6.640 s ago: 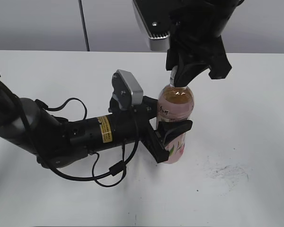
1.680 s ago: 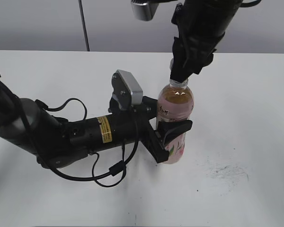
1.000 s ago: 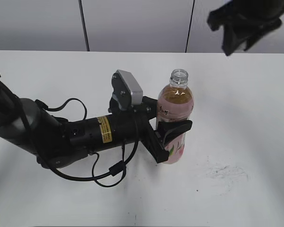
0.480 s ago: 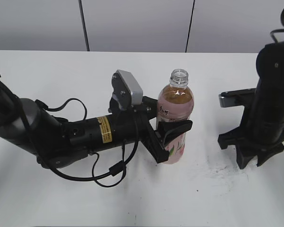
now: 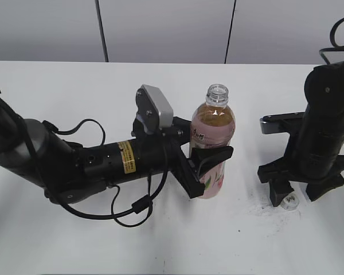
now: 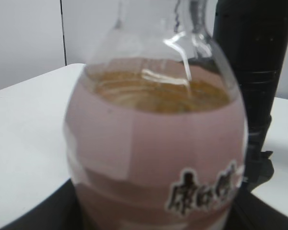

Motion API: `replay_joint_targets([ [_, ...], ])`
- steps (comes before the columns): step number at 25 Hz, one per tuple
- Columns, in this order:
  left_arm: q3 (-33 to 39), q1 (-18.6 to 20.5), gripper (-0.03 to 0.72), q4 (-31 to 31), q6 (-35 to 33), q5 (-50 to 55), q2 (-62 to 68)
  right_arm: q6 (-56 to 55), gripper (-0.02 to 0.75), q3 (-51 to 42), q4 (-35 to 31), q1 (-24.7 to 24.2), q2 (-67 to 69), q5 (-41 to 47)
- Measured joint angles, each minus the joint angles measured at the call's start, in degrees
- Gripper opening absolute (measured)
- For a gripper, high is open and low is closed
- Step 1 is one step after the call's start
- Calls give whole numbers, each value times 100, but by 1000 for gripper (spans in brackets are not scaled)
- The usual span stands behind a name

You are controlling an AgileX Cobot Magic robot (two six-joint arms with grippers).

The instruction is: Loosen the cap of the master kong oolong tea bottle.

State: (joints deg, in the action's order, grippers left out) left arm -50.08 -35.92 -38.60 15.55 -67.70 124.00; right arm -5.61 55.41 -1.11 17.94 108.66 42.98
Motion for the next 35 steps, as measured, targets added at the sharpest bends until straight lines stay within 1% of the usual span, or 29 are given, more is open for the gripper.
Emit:
replay_joint_targets([
  [5, 36, 11, 460, -49, -5, -65, 0, 13, 577, 0, 0, 0, -50, -6],
  [8, 166, 85, 482, -49, 8, -106, -17, 20, 577, 0, -2, 0, -192, 56],
  [18, 546, 230, 490, -183, 8, -119, -380, 29, 577, -2, 14, 0, -681, 106],
  [27, 1291, 289, 490, -189, 8, -102, -1081, 33, 577, -2, 41, 0, -1101, 310],
  [30, 1535, 425, 490, -143, 8, 150, -1471, 33, 577, -2, 47, 0, -1241, 409],
  [32, 1693, 522, 490, 10, 105, 472, -1819, 33, 577, -6, 60, 0, -1361, 461],
  [35, 1773, 671, 490, 189, 702, 1260, -2379, 33, 577, -6, 111, 0, -1531, 522],
])
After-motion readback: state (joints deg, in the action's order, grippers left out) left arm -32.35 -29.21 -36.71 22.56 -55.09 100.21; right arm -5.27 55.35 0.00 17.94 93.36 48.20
